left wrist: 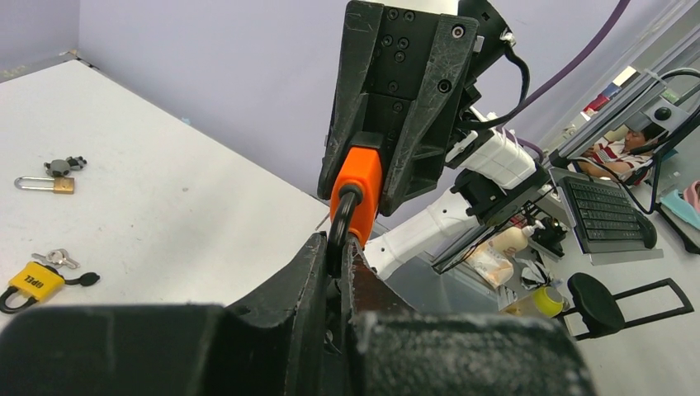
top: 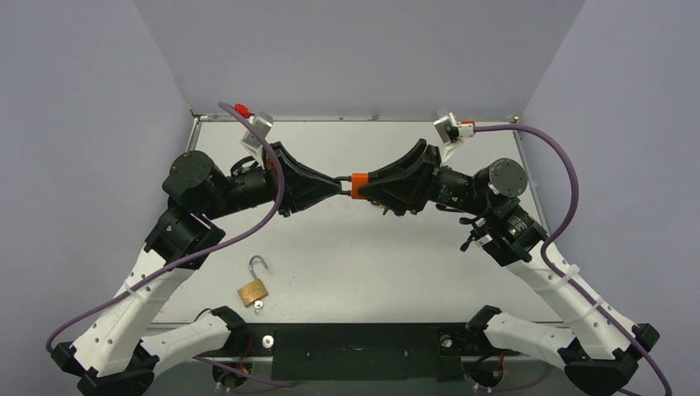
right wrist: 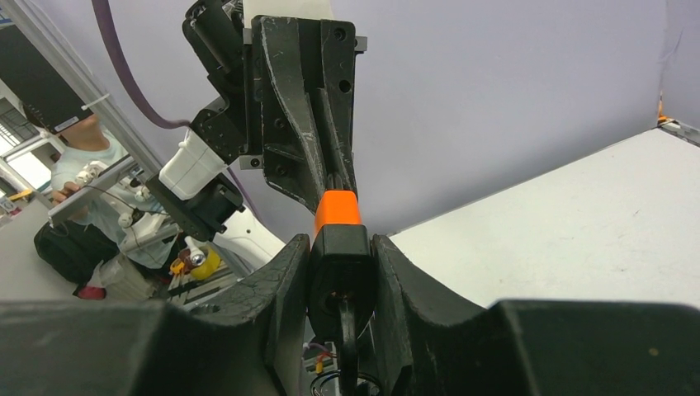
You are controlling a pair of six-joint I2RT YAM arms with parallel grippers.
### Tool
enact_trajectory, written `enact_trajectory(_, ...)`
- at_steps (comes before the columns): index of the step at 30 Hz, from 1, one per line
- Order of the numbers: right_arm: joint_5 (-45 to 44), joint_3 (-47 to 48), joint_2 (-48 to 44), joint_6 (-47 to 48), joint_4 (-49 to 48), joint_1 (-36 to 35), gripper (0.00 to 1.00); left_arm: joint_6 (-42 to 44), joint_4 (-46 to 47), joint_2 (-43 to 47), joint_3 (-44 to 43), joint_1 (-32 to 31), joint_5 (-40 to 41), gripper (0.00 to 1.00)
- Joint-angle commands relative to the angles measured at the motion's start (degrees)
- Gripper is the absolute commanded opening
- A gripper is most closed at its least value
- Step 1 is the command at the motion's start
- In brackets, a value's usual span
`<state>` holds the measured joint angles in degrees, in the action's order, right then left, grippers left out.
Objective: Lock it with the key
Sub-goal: Lock the lock.
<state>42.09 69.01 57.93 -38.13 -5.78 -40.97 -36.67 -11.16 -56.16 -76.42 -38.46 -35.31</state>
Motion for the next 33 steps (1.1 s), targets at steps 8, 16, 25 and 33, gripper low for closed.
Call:
enact_trajectory(8, -2.9, 3.1, 3.9, 1.4, -1.6, -3.0, 0.0, -1.0, 4.3, -2.3, 0.8, -2.9, -1.8, 0.0)
enact_trajectory(16, -3.6, 3.2, 4.9, 2.7, -0.5, -4.3, 0.0, -1.0, 4.9, -3.8, -0.1, -4.4, -1.5, 0.0)
enact_trajectory(25, -3.8, 3.0, 6.0, 3.5, 0.2, -5.1, 0.0, -0.2, 5.2, -6.6, -2.6, -7.2, -0.7, 0.0)
enact_trajectory(33, -4.2, 2.3, 6.9, 4.2, 0.4, -6.3, 0.0, 0.4, 5.1, -8.7, -5.2, -8.8, 0.4, 0.0)
